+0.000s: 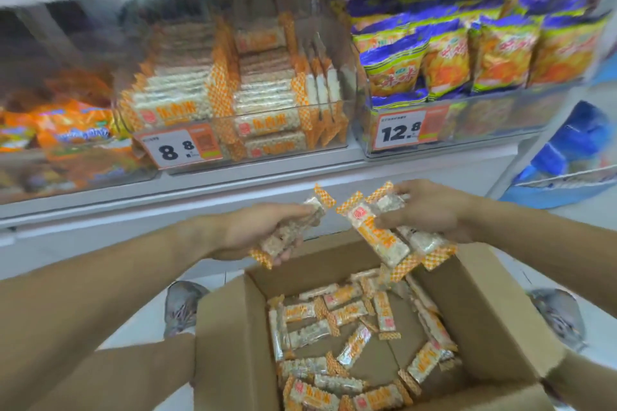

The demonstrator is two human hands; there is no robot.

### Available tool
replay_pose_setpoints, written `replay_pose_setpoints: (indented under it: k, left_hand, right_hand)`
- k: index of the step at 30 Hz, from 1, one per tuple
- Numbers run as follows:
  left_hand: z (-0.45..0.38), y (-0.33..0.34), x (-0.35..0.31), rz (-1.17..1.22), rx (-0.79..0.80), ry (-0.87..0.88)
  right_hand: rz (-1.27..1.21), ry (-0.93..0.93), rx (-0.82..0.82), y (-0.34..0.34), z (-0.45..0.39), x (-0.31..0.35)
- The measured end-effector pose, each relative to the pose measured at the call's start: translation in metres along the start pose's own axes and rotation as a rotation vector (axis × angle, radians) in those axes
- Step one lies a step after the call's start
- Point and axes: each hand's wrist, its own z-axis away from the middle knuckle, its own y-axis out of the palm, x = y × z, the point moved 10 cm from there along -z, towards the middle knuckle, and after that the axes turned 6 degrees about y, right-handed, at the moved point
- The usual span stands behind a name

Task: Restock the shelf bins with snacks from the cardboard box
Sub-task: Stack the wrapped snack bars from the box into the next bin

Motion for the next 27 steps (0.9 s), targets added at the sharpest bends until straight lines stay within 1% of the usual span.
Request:
replay_pose_setpoints:
  k: [2, 3, 5, 6, 8, 10, 11, 14, 15, 19, 23, 25, 27]
  left_hand:
    - [0.003, -0.017, -0.026, -0.110, -0.016, 0.029]
    - [0.006, -0.023, -0.038, -0.214, -0.032, 0.063]
    - [0.017, -0.026, -0.063, -0.438, -0.088, 0.188]
    - [0.021, -0.020, -0.071, -0.470, -0.087, 0.246]
    - [0.026, -0.009, -0.081, -0.430, -0.058, 0.302]
    - [0.019, -0.007, -0.087, -0.384, -0.061, 0.308]
    - [0.014, -0.006, -0.086, -0.307, -0.050, 0.272]
    - [0.008, 0.009, -0.087, 0.019, 0.040, 0.190]
    - [0.008, 0.011, -0.089, 0.061, 0.048, 0.187]
    - [0.005, 0.006, -0.096, 0.143, 0.011, 0.205]
    - [0.009, -0.003, -0.097, 0.253, 0.019, 0.178]
    - [0.010, -0.013, -0.099, 0.257, -0.009, 0.197]
    - [0.009, -0.021, -0.101, 0.210, -0.036, 0.242]
  right_hand:
    - [-0.115, -0.037, 0.035, -0.013, 0.028, 0.014]
    - [-0.173, -0.040, 0.059, -0.016, 0.040, 0.016]
    - [-0.293, -0.041, 0.105, -0.017, 0.056, 0.013]
    - [-0.345, -0.043, 0.121, -0.017, 0.060, 0.013]
    - [-0.428, -0.054, 0.108, -0.019, 0.062, 0.017]
    - [-0.534, -0.082, 0.045, -0.026, 0.058, 0.027]
    - [-0.577, -0.101, 0.017, -0.028, 0.056, 0.032]
    - [-0.645, -0.155, -0.040, -0.030, 0.054, 0.040]
    - [-0.662, -0.164, -0.057, -0.030, 0.054, 0.041]
    - [-0.686, -0.169, -0.102, -0.030, 0.050, 0.037]
    - [-0.705, -0.167, -0.076, -0.018, 0.051, 0.037]
    - [-0.729, -0.170, -0.066, -0.011, 0.054, 0.036]
    - [-0.735, -0.172, -0.060, -0.008, 0.055, 0.035]
